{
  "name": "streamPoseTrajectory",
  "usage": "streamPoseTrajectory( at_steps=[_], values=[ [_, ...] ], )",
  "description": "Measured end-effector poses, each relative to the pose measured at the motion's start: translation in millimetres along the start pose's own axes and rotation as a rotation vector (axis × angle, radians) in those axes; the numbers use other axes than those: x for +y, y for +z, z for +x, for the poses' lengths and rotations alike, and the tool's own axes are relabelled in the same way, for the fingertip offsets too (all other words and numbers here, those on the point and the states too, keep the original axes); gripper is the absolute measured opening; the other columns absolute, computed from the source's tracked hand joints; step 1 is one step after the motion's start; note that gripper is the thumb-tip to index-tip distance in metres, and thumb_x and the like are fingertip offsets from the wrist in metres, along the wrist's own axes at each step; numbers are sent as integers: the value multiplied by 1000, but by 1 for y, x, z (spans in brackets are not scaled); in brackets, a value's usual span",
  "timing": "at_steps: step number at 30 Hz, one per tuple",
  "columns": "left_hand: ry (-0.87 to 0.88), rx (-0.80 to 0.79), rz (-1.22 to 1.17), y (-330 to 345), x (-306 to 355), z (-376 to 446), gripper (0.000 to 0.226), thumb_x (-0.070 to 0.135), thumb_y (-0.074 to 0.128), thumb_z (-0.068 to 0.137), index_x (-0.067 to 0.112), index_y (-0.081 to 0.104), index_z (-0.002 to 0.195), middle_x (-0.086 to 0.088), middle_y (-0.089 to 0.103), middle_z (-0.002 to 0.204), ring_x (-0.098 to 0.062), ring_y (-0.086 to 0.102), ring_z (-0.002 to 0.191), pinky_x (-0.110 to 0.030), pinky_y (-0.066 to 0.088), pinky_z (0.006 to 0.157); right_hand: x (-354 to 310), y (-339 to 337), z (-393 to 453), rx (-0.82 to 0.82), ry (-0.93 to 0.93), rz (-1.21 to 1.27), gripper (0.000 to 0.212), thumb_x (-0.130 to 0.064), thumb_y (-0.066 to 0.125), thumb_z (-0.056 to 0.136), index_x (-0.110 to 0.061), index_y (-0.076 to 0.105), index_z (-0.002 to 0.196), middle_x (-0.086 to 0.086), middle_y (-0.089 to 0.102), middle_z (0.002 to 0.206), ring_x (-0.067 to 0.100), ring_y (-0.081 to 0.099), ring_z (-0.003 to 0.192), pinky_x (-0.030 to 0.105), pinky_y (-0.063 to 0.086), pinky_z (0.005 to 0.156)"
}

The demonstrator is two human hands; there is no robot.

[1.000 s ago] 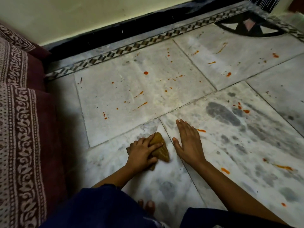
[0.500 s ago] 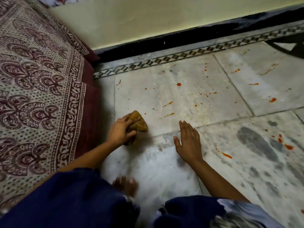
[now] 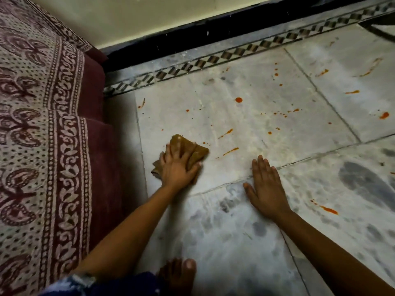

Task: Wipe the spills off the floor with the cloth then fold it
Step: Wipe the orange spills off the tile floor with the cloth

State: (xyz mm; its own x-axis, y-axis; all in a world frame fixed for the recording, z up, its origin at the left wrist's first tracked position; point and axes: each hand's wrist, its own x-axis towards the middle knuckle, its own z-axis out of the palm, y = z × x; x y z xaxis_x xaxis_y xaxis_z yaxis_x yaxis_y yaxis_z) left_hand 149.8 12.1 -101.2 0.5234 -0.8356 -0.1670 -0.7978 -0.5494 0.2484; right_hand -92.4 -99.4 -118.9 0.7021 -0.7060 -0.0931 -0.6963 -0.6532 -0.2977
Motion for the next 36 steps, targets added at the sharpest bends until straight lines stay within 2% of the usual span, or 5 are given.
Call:
streamPoseTrajectory(
  at_steps=[11, 17, 23, 26, 36],
  values=[
    [-71, 14, 68, -18, -41, 66, 66, 59, 13, 86, 36, 24, 146, -9, 1, 159, -36, -5, 145, -50, -4, 115, -8, 15, 1, 29, 104, -55, 84, -65, 8, 92, -3, 15, 148, 13, 8, 155, 19, 5, 143, 30, -5, 114],
    [284, -22, 90, -8, -56, 10, 54, 56, 16, 93, 38, 18, 144, -4, 2, 156, -32, 3, 144, -48, -3, 115, -12, -3, 6, -67, 128, -112, 87, -64, 8, 93, 4, 30, 142, 21, 25, 149, 35, 31, 135, 33, 8, 110],
    [10, 53, 162, -32, -93, 58, 64, 52, 14, 88, 31, 30, 146, -15, 9, 158, -34, 4, 145, -45, -22, 109, -9, -1, 9, -86, 124, -161, 89, -66, 6, 91, 3, 31, 141, 22, 27, 148, 37, 34, 134, 36, 9, 108],
    [-5, 2, 136, -28, -58, 92, 67, 52, 6, 87, 27, 9, 150, -9, 0, 159, -26, -5, 147, -48, -17, 111, -4, 4, 9, -120, 85, -132, 93, -74, -4, 83, -6, 6, 146, 11, 3, 153, 25, 5, 142, 30, -9, 112],
    [274, 77, 183, -14, -86, 4, 59, 51, 30, 89, 33, 27, 145, -5, 26, 153, -26, 23, 140, -49, 4, 113, -11, 4, 1, -33, 119, -84, 81, -64, 14, 91, -7, 20, 149, 14, 17, 155, 24, 13, 143, 37, 5, 114]
  ],
)
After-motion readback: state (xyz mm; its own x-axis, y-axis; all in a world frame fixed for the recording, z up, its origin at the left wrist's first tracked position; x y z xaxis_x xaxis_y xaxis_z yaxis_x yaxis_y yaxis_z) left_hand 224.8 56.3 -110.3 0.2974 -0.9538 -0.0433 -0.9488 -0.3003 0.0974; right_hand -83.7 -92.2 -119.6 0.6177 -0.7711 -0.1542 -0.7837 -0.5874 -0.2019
